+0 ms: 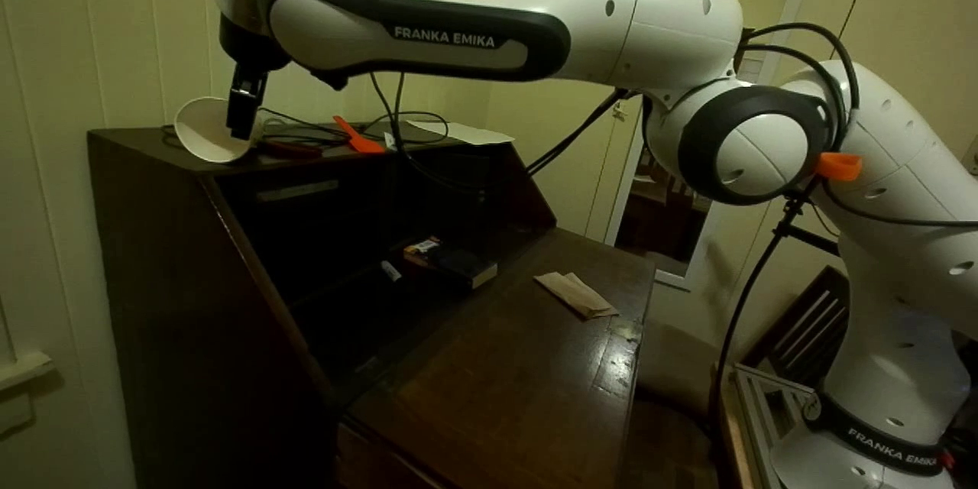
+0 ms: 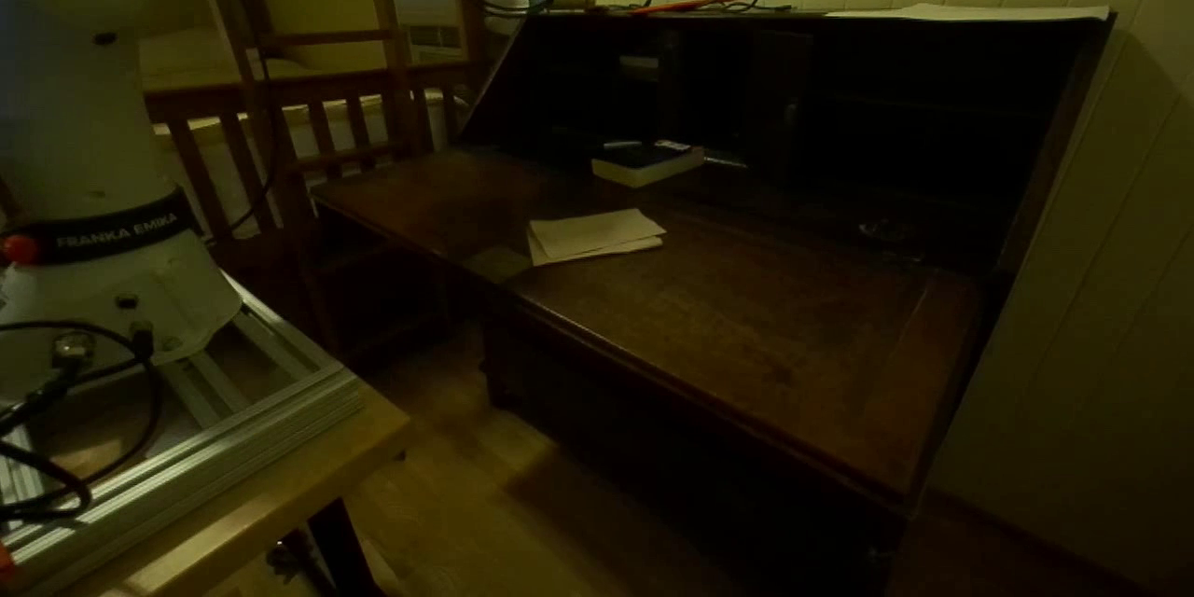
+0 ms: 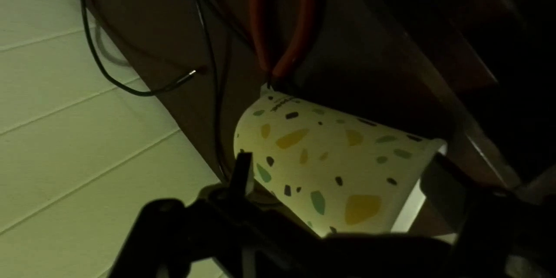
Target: Pick up the cup from the top of the cabinet and put it on the cabinet
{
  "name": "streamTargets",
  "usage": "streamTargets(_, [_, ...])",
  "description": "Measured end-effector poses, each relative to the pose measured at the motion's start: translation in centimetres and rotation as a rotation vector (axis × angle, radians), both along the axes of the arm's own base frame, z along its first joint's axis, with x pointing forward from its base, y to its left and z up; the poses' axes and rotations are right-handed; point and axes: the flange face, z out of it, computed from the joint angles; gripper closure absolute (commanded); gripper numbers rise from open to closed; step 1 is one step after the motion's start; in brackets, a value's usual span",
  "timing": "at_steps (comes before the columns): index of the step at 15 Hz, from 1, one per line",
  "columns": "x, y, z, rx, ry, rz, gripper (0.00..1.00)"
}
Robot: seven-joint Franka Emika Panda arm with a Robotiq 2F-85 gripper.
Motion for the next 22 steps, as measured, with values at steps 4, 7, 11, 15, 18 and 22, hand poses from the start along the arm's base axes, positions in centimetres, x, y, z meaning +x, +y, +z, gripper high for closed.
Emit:
streamTargets(4, [0.6, -0.4, -0.4, -0.086, -0.052, -0.001, 0.58])
streamTargets(7, [0.7, -0.7, 0.1, -0.118, -0.080, -0.013, 0.79])
streamTargets(11, [0.3, -0.8, 2.3, -0.139, -0.144, -0.053, 0.99])
streamTargets(15, [-1.0, -1.7, 5.8, -0.084, -0.145, -0.143, 0.99])
streamTargets(18, [-1.7, -3.9, 8.4, 0.039, -0.116, -0.211, 0.99])
streamTargets(22, [-2.2, -6.4, 9.9, 0.199, -0.062, -0.273, 0.67])
